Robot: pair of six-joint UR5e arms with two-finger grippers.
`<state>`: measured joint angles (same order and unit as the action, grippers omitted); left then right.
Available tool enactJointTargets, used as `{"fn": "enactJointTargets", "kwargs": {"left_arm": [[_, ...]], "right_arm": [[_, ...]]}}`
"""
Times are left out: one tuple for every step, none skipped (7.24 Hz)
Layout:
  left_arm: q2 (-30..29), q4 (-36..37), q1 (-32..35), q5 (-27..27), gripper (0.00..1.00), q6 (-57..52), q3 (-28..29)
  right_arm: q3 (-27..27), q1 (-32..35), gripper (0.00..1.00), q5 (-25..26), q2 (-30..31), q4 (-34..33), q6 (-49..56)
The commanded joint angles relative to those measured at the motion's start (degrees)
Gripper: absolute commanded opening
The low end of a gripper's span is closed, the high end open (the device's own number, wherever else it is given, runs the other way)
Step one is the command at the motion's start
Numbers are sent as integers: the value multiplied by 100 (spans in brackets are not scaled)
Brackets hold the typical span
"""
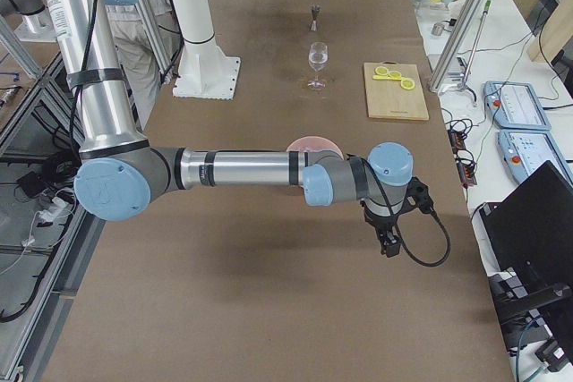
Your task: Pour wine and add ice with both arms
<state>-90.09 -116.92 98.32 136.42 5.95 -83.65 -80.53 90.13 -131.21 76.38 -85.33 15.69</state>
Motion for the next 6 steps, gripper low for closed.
{"fn": "enactJointTargets", "kwargs": {"left_arm": [[18, -23, -171, -2, 99, -120, -176], [79, -49, -338, 42, 99, -120, -178], [262, -154, -340, 51, 99, -112, -195], [273, -138, -349, 77, 99, -25, -239], [299, -120, -349, 234, 99, 98, -239], [316, -181, -357, 270, 98, 456, -257]], "right_arm": [[-50, 65, 100, -27, 51, -484, 513], [-102, 101, 100, -141, 201, -467, 523], [-268, 93, 100, -194, 341, -441, 514], [-488, 92, 100, -212, 656, -354, 523], [-620, 92, 100, -212, 711, -214, 514], [-543, 92, 100, -238, 755, -169, 479]]}}
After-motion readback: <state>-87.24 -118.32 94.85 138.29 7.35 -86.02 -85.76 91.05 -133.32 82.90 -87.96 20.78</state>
